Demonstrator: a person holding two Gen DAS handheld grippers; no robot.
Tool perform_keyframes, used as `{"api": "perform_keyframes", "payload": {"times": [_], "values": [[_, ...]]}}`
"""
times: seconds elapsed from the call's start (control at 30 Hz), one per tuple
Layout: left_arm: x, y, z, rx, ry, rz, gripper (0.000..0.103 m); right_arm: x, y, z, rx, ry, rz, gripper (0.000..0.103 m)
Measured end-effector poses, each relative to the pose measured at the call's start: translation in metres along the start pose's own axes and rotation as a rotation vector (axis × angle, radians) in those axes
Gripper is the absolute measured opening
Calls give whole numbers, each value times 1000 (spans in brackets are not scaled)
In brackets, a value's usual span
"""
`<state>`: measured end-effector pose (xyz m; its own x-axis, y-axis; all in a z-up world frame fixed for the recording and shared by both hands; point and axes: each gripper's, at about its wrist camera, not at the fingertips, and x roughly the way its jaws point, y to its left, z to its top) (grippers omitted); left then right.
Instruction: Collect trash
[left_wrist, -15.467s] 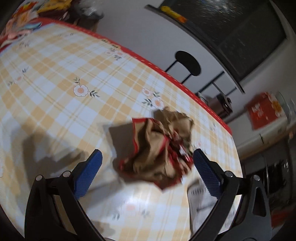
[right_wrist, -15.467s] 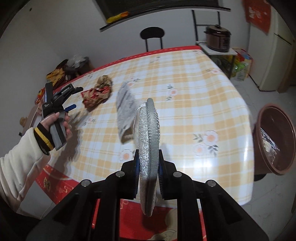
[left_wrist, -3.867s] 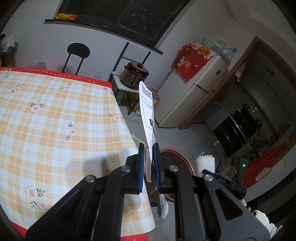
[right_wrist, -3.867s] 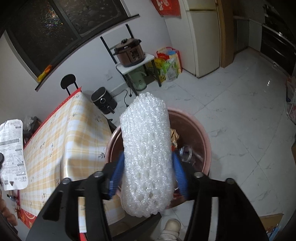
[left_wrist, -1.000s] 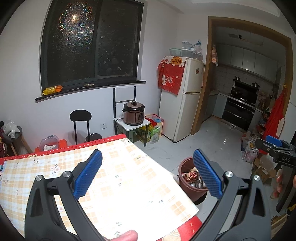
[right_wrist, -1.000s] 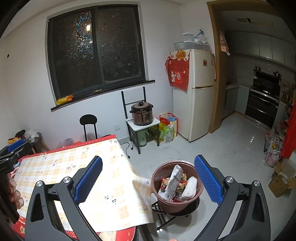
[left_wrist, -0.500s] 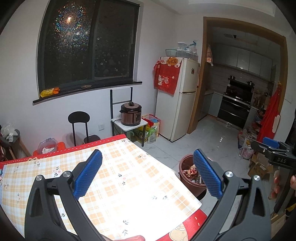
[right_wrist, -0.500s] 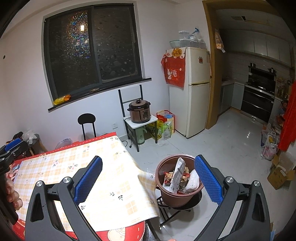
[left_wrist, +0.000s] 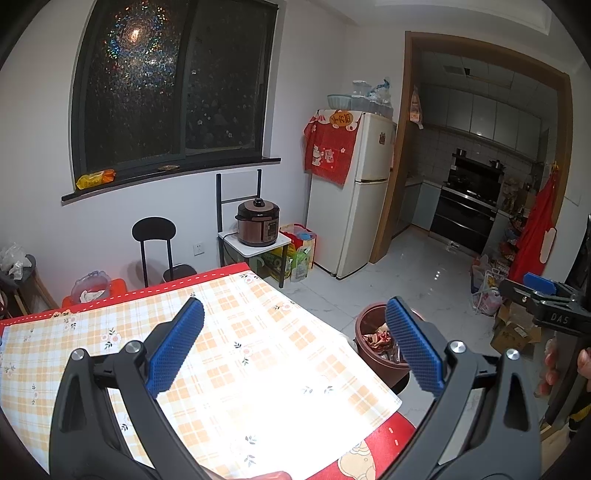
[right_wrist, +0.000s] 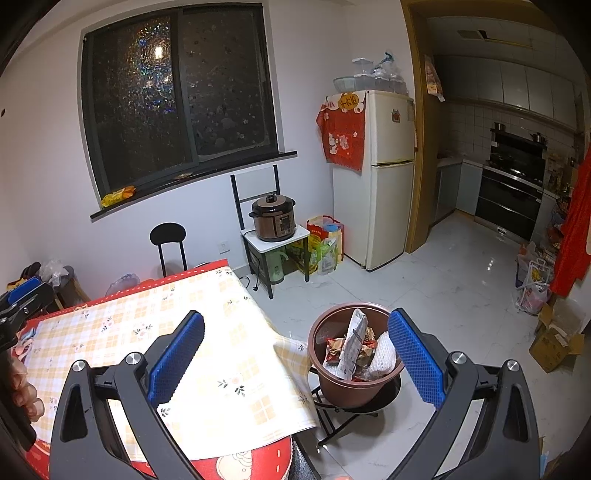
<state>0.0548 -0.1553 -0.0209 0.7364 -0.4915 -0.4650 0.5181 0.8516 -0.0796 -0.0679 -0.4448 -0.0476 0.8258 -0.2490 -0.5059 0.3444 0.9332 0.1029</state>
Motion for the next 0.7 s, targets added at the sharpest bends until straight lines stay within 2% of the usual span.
{"api": "perform_keyframes", "payload": {"times": [0.33,0.7], "values": [[3,-4,1,4,5,20,97,1,0,2,1,5,-1,98],[3,-7,-1,9,2,9,97,5,-2,4,0,16,-3,98]]}}
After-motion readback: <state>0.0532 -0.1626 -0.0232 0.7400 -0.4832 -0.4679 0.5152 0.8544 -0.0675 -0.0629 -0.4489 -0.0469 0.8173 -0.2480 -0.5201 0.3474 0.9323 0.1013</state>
